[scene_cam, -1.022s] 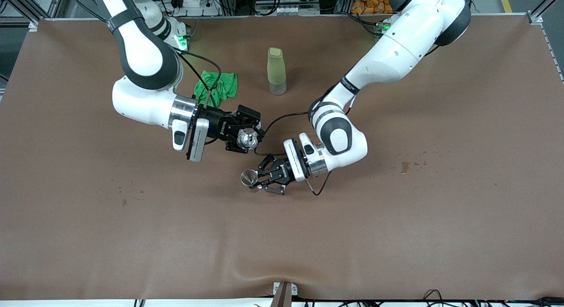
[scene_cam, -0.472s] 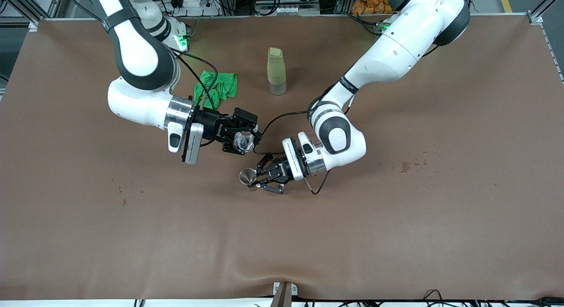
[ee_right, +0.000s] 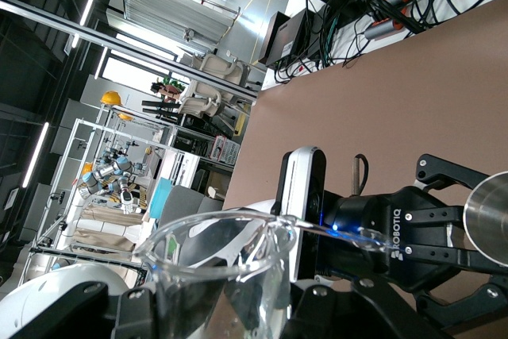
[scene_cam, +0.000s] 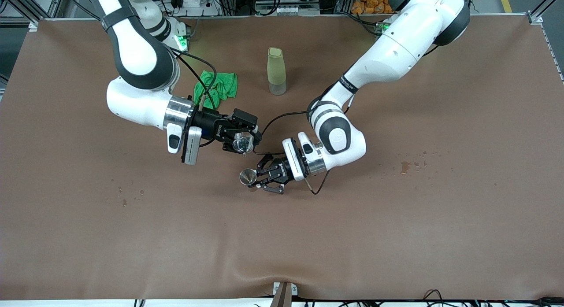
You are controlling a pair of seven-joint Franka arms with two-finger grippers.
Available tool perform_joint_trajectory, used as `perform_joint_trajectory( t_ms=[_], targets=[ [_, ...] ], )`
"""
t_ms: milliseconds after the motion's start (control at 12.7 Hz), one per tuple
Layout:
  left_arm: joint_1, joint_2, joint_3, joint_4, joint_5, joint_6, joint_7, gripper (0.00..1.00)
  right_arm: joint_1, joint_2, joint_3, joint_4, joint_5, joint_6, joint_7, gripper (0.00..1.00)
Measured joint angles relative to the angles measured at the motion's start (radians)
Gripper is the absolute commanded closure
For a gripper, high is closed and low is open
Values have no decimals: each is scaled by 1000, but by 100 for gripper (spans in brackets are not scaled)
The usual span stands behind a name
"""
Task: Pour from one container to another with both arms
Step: 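Hold the beaker tilted, pouring liquid into the jigger in the left gripper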
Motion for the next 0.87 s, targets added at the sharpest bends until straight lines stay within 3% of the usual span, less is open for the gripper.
perform_joint_trajectory(
  t_ms=[865],
  targets=[
    [-1,0,-3,-32,-1,0,0,100,0,49,-1,69,3,0,66,100]
  ],
)
